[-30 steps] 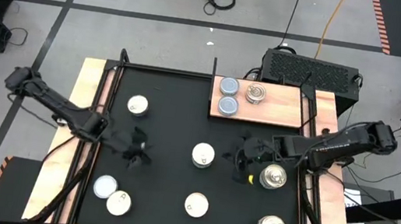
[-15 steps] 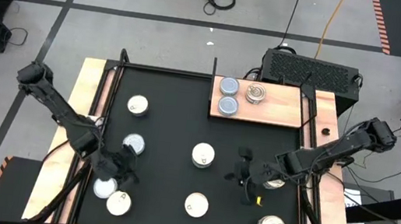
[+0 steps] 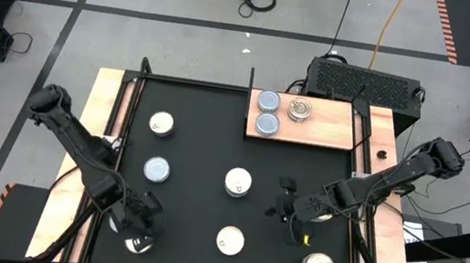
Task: Stack canned seafood by type on shelf
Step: Put the blue pink tuna can on the shelf
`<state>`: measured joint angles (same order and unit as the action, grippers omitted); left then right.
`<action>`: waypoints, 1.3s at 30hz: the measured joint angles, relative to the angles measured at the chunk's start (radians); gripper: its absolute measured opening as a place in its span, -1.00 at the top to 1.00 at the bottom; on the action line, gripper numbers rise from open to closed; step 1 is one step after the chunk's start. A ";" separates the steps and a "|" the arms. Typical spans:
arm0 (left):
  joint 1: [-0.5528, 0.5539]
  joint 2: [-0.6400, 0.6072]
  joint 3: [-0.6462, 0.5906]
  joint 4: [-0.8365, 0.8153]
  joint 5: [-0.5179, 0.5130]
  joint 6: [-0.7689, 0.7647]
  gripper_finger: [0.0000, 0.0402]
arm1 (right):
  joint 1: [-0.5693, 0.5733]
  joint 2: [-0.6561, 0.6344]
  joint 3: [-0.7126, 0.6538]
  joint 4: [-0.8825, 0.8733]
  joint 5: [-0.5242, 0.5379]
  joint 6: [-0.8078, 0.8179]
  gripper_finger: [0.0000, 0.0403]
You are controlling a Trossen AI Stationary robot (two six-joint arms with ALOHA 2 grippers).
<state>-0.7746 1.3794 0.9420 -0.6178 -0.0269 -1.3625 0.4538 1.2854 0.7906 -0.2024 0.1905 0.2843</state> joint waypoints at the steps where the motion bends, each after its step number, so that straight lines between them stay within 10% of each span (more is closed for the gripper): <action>1: 0.002 0.005 0.002 0.000 0.000 0.040 0.71 | 0.000 0.000 0.000 0.000 0.000 0.005 1.00; 26: 0.004 0.013 0.002 -0.188 0.083 0.410 0.69 | 0.000 0.000 0.000 -0.012 0.000 -0.034 1.00; 39: 0.037 0.013 0.002 -0.201 0.085 0.459 -0.03 | -0.001 0.000 0.000 -0.013 0.000 -0.037 1.00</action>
<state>-0.7372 1.3922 0.9436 -0.8190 0.0583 -0.9038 0.4530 1.2854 0.7906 -0.2150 0.1902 0.2471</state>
